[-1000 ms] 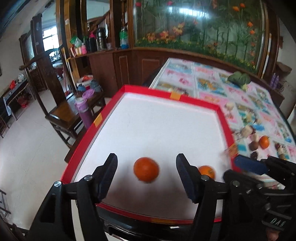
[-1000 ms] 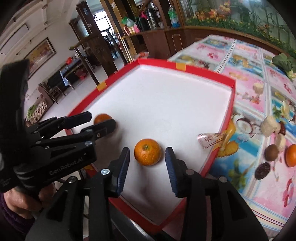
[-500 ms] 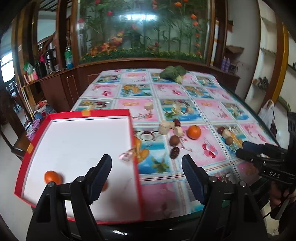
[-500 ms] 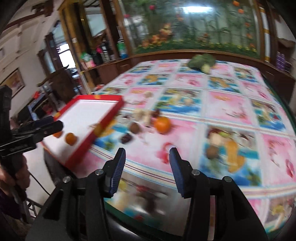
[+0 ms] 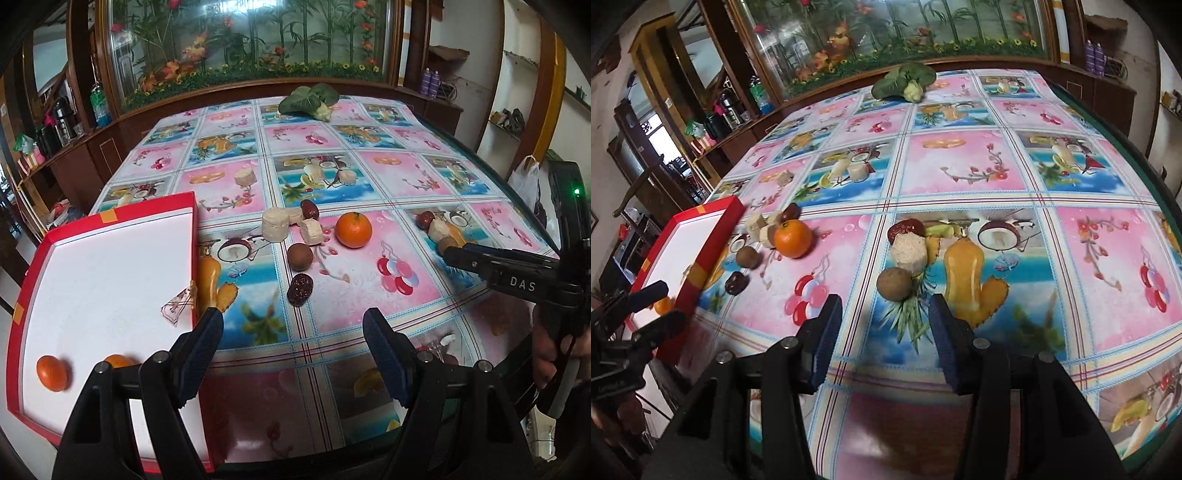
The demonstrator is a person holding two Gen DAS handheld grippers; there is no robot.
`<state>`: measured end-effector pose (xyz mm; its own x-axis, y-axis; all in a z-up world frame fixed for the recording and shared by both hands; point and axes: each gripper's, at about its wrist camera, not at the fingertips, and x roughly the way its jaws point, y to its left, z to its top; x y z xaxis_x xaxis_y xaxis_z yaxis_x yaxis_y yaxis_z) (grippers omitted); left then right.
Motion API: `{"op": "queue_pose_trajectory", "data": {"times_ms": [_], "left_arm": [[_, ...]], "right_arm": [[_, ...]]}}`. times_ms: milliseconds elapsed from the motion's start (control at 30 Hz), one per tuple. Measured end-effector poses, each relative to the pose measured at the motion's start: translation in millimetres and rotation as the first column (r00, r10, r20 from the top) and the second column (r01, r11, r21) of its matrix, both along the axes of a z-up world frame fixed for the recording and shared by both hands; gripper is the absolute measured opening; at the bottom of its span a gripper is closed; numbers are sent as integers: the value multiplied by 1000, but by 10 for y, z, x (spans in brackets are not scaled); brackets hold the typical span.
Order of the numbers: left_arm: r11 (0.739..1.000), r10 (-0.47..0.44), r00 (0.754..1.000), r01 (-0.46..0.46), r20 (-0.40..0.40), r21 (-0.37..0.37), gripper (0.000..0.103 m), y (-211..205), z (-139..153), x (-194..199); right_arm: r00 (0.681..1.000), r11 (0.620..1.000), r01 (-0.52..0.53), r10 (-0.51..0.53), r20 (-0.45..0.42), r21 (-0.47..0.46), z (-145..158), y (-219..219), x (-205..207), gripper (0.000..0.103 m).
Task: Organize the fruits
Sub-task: 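Grasp a dark date with the left tool while the right tool grasps a brown round fruit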
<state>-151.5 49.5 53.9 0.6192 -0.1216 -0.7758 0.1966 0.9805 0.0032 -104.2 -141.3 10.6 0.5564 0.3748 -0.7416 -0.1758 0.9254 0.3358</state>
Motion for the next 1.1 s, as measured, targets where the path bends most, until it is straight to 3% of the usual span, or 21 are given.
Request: {"op": "queue_pose_trajectory", "data": {"times_ms": [100, 200, 433, 500, 567, 667, 1000, 1100], "left_arm": [[1000, 5, 1000, -5, -31, -10, 77, 6, -33, 96], [1000, 9, 999, -9, -47, -3, 64, -18, -53, 184], [1000, -8, 996, 8, -92, 8, 62, -107, -148, 342], [1000, -5, 994, 6, -110, 14, 55, -111, -200, 401], [1000, -3, 990, 2, -138, -6, 46, -80, -262, 466], [1000, 7, 987, -9, -160, -11, 41, -58, -329, 519], [1000, -21, 990, 19, -142, -12, 32, -93, -336, 515], [999, -36, 990, 35, -139, -13, 23, -126, -333, 512]], "right_arm": [[999, 1000, 19, -18, -40, 14, -57, 9, 90, 41], [998, 999, 39, -39, -44, 0, -62, 20, 136, 37], [997, 997, 56, -59, -48, -55, -61, 73, 177, 28], [997, 996, 60, -63, -46, -65, -63, 78, 179, 24], [997, 996, 62, -65, -42, -71, -58, 83, 175, 24], [998, 995, 59, -62, -33, -84, -55, 100, 163, 24], [998, 994, 56, -59, -28, -99, -50, 121, 153, 24], [998, 994, 57, -60, -29, -98, -50, 120, 148, 24]]}}
